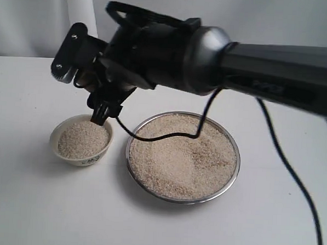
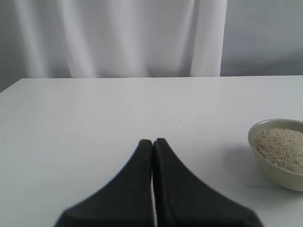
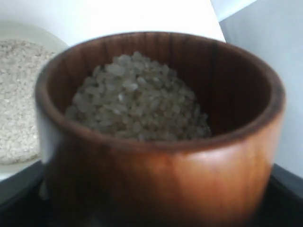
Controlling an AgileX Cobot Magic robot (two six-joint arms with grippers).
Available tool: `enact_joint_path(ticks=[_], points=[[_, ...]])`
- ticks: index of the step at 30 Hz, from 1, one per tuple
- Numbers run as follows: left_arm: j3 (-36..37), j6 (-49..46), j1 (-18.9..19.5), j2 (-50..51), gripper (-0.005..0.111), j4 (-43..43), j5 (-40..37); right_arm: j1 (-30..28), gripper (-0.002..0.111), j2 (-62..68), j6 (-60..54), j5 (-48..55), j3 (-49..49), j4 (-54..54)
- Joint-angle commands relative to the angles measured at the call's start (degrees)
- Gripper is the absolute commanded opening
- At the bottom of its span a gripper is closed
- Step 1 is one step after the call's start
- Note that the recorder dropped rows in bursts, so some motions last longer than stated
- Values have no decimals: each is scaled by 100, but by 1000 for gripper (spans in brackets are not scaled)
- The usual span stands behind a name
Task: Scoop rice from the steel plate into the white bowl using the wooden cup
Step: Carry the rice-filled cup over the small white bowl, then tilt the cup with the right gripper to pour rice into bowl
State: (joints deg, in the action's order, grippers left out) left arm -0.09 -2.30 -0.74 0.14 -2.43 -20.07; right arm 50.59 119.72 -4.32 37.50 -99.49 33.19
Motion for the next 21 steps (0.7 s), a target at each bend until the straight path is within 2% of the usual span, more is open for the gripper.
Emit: enact_joint_path(ticks=[1, 7, 21], points=[[9, 22, -15, -14, 0, 2, 33, 273, 0, 555, -121, 652, -898, 516], [9, 22, -15, -14, 0, 2, 33, 584, 0, 1206, -532, 1340, -1474, 1067], [9, 22, -15, -14, 0, 2, 33, 944, 0, 1588, -1100, 2186, -1499, 2455]])
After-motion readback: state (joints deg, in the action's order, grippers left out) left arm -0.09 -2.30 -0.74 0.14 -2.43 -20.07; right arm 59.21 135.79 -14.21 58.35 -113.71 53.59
